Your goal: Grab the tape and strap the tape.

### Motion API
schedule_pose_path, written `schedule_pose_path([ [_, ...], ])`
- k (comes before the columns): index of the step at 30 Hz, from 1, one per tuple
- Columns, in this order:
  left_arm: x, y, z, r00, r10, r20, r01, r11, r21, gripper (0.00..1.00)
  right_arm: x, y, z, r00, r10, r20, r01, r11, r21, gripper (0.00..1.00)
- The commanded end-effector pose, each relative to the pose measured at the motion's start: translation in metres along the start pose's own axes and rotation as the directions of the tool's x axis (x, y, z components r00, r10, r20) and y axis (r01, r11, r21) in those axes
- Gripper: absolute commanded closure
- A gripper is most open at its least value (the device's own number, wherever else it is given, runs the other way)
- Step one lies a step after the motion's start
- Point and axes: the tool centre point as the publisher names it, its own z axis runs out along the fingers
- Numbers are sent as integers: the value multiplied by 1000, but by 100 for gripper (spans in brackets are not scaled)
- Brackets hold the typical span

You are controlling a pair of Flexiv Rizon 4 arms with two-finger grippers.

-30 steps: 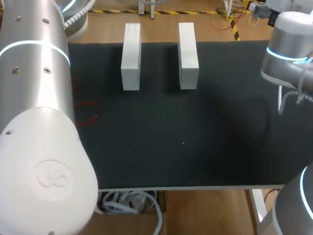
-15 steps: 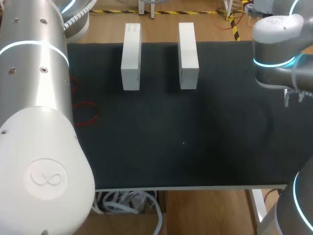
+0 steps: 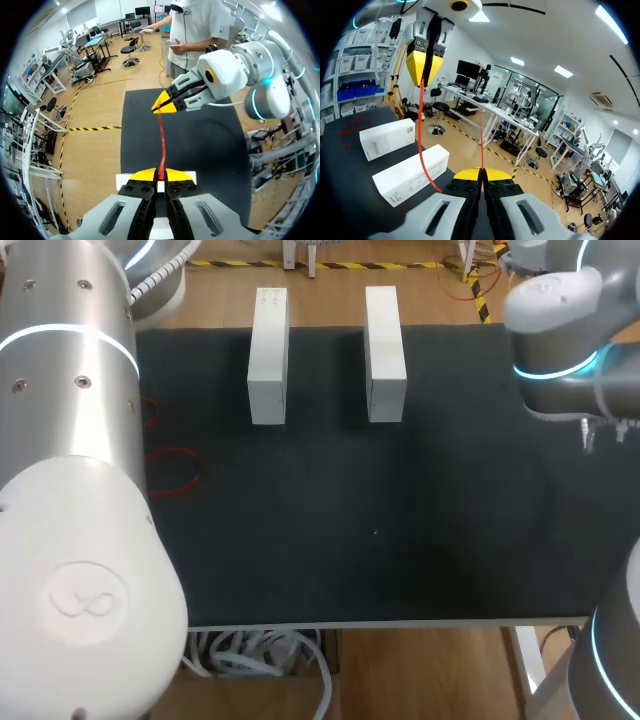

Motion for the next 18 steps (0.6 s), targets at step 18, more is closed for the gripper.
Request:
schedule_pose_path([
  [18, -7, -5, -3, 954, -73, -291, -67, 894, -442, 100, -3, 19, 5, 927, -362, 99, 346, 926, 150, 100],
])
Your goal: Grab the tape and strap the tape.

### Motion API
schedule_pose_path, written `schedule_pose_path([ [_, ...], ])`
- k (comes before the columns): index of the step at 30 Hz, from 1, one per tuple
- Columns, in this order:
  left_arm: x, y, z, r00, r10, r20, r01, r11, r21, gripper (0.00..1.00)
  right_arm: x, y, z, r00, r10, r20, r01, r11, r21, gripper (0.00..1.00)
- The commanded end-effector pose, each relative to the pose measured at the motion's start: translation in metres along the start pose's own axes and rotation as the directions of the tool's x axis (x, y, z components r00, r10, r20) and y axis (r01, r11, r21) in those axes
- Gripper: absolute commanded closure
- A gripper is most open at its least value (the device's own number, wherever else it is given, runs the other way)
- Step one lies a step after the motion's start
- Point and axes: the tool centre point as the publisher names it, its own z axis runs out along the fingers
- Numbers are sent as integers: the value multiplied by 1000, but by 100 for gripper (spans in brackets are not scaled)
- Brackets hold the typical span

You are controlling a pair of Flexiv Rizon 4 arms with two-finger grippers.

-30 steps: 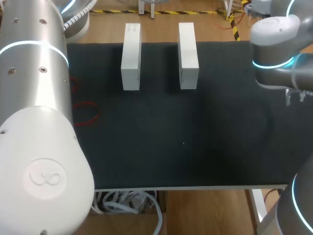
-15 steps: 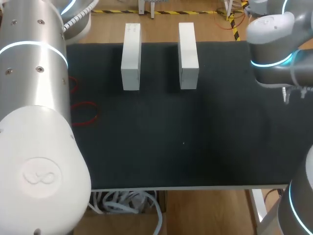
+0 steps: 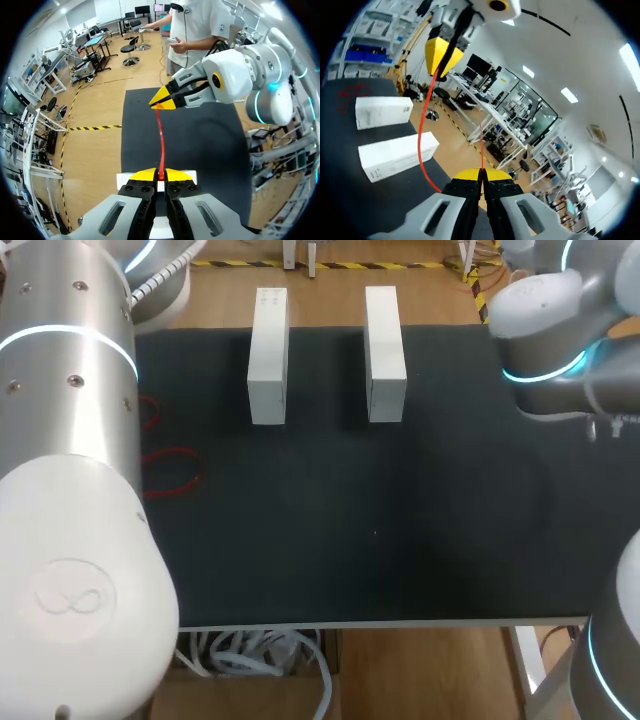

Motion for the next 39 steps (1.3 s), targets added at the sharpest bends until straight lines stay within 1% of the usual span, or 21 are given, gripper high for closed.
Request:
schedule_pose_path([
  [1, -7, -5, -3, 952, -72, -297, -66, 900, -431, 100, 5, 7, 6, 998, -55, 35, 50, 990, 130, 100],
  [6, -7, -5, -3, 952, -72, -297, -66, 900, -431, 100, 5, 9, 9, 997, -60, 52, 52, 988, 148, 100],
  [9, -7, -5, -3, 952, -72, -297, -66, 900, -431, 100, 9, 14, 10, 997, -41, 66, 32, 990, 138, 100],
  [16, -7, -5, -3, 952, -72, -297, -66, 900, -431, 100, 17, 23, 12, 995, -68, 71, 59, 991, 121, 100],
  [17, -7, -5, -3, 952, -72, -297, -66, 900, -431, 100, 18, 23, 13, 993, -74, 87, 63, 990, 122, 100],
  [19, -7, -5, -3, 952, -72, -297, -66, 900, -431, 100, 19, 27, 13, 994, -74, 81, 65, 991, 113, 100],
  [20, -7, -5, -3, 952, -72, -297, -66, 900, -431, 100, 19, 29, 13, 992, -80, 100, 69, 992, 102, 100],
  [21, -7, -5, -3, 952, -72, -297, -66, 900, -431, 100, 19, 31, 13, 992, -78, 94, 70, 993, 91, 100],
  [22, -7, -5, -3, 952, -72, -297, -66, 900, -431, 100, 19, 32, 14, 992, -77, 99, 68, 993, 95, 100],
  [23, -7, -5, -3, 952, -72, -297, -66, 900, -431, 100, 20, 34, 14, 989, -79, 122, 66, 992, 103, 100],
  [24, -7, -5, -3, 952, -72, -297, -66, 900, -431, 100, 20, 35, 16, 991, -80, 110, 70, 993, 97, 100],
  [26, -7, -5, -3, 952, -72, -297, -66, 900, -431, 100, 20, 37, 18, 989, -88, 122, 75, 991, 107, 100],
  [27, -7, -5, -3, 952, -72, -297, -66, 900, -431, 100, 21, 39, 18, 989, -90, 114, 78, 991, 105, 100],
  [33, -7, -5, -3, 952, -72, -297, -66, 900, -431, 100, 24, 44, 18, 987, -103, 121, 91, 990, 103, 100],
  [39, -7, -5, -3, 952, -72, -297, -66, 900, -431, 100, 30, 54, 16, 985, -125, 117, 115, 989, 88, 100],
])
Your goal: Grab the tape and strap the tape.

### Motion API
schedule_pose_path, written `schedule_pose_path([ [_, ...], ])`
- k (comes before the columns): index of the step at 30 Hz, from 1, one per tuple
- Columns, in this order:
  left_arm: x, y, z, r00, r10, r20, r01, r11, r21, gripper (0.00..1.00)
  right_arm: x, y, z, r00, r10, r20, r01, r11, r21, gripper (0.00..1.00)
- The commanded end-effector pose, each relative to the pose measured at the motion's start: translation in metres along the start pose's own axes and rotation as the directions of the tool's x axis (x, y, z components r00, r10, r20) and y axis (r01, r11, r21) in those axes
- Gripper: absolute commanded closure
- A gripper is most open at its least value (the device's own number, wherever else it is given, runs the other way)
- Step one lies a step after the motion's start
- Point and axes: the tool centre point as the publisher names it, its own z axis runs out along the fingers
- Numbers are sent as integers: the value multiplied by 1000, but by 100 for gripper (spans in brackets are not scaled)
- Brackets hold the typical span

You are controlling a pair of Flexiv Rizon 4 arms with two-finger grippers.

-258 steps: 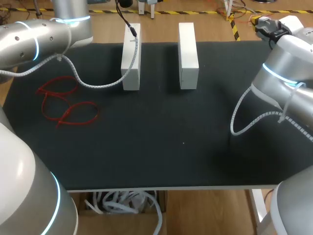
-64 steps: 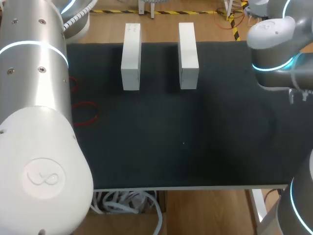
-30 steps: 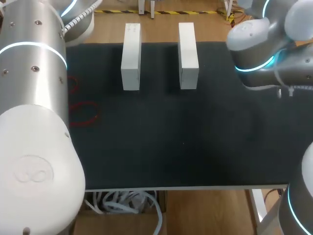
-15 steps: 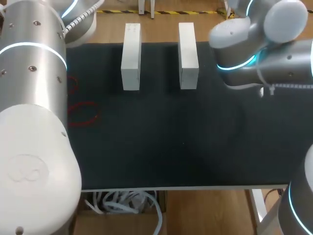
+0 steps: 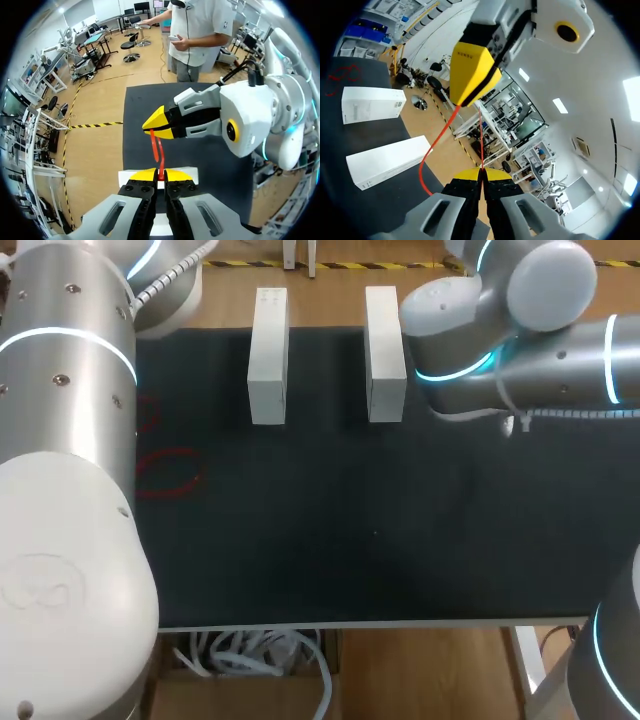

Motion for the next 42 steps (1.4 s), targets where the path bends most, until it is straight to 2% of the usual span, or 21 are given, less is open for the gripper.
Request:
schedule_pose_path([
  [1, -6, -5, -4, 947, -69, -315, -63, 918, -392, 100, 2, 7, -3, 1000, -5, -5, 5, 1000, 29, 100],
  [20, -6, -5, -4, 947, -69, -315, -63, 918, -392, 100, 3, 13, -3, 999, -49, 10, 49, 999, 13, 100],
  [28, -6, -5, -4, 947, -69, -315, -63, 918, -392, 100, 2, 5, -5, 998, -59, 9, 59, 998, 32, 100],
  [42, -6, -5, -4, 947, -69, -315, -63, 918, -392, 100, 3, 8, -3, 999, -52, 6, 52, 998, 24, 100],
])
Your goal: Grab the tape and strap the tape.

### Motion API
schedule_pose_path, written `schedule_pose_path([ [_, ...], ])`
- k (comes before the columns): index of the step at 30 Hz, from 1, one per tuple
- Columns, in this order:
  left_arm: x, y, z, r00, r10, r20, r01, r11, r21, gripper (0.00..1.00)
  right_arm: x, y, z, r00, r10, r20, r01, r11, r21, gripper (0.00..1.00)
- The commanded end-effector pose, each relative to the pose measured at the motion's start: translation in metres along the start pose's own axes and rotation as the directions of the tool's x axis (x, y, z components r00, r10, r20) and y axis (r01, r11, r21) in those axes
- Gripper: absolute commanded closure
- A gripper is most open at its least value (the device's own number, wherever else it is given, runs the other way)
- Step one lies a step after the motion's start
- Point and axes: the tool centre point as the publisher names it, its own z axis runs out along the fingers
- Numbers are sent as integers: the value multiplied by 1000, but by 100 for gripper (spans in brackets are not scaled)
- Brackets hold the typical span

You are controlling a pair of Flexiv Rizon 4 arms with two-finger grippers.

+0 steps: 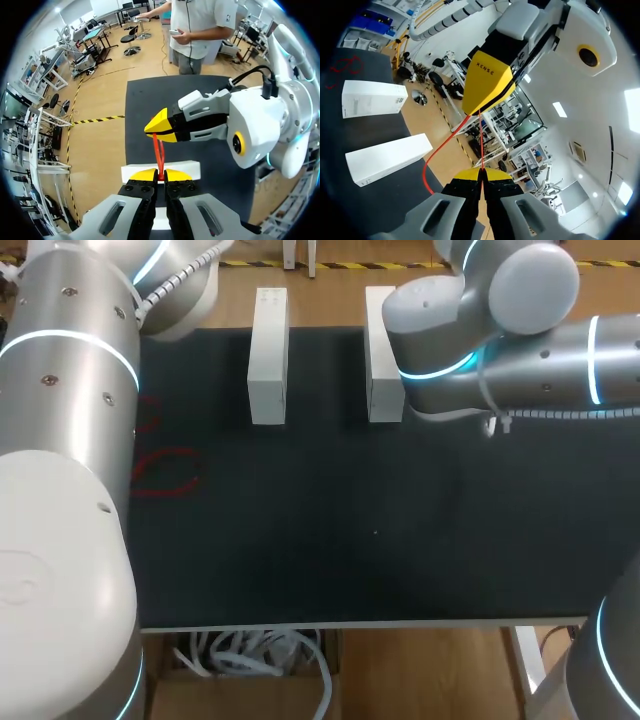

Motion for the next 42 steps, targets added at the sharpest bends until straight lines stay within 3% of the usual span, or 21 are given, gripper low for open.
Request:
schedule_pose_path([
  [1, -6, -5, -4, 936, -60, -347, -57, 947, -316, 100, -2, 1, 0, 1000, 1, -9, -1, 1000, 4, 100],
  [42, -6, -5, -4, 936, -60, -347, -57, 947, -316, 100, 2, 9, -4, 999, 32, -31, -34, 999, -41, 100],
])
